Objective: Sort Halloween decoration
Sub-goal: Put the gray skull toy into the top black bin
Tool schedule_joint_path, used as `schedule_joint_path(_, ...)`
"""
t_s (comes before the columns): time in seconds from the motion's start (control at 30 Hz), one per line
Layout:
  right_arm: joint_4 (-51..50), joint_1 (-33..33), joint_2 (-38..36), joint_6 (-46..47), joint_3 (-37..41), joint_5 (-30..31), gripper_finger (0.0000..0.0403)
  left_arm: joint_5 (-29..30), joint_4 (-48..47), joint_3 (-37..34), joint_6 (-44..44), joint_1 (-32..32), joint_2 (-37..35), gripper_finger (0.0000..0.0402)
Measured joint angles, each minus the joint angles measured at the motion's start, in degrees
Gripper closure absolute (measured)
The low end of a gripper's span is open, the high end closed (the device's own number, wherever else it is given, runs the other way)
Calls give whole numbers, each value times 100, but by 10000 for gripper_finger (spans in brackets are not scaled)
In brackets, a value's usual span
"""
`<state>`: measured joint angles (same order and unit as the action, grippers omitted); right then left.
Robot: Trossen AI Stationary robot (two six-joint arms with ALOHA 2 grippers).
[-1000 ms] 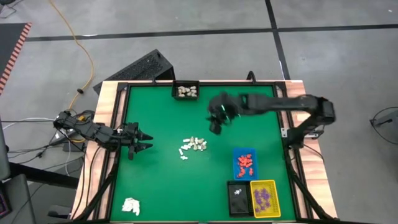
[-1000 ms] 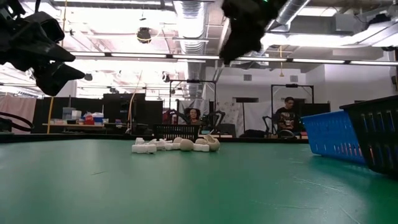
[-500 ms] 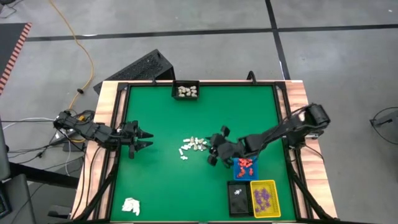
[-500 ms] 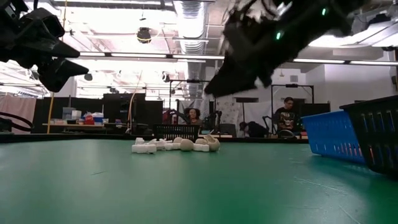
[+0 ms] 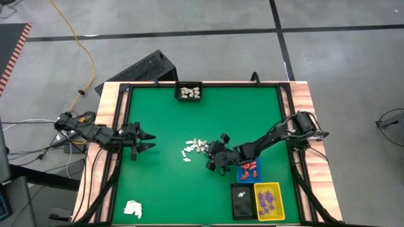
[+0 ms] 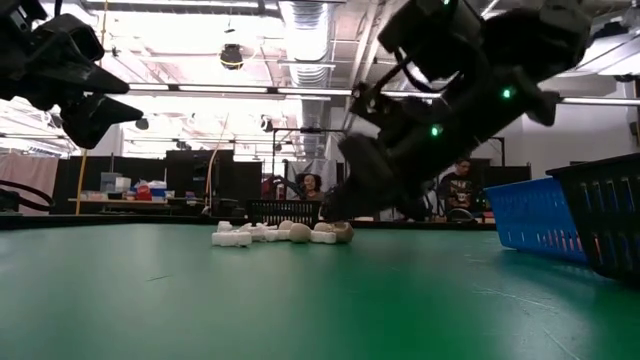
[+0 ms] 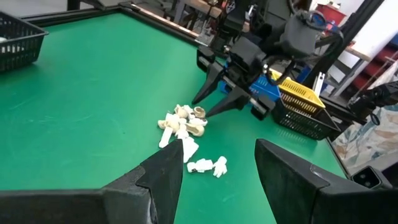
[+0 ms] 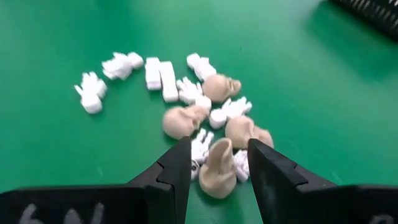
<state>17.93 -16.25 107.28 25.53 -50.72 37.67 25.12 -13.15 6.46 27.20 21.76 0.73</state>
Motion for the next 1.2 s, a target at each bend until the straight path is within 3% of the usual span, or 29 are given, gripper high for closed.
schedule_joint_path(0.27, -20, 0, 177, 155, 0, 16, 264, 178, -2, 0, 0, 0, 0, 213)
schedule_joint_path(0.8, -56, 26, 173, 153, -7, 152, 389, 214, -44, 0, 0, 0, 0, 213)
schedule_joint_path(1.2, -111, -97, -9, 115, 0, 133, 398, 214, -134, 0, 27, 1, 0, 213)
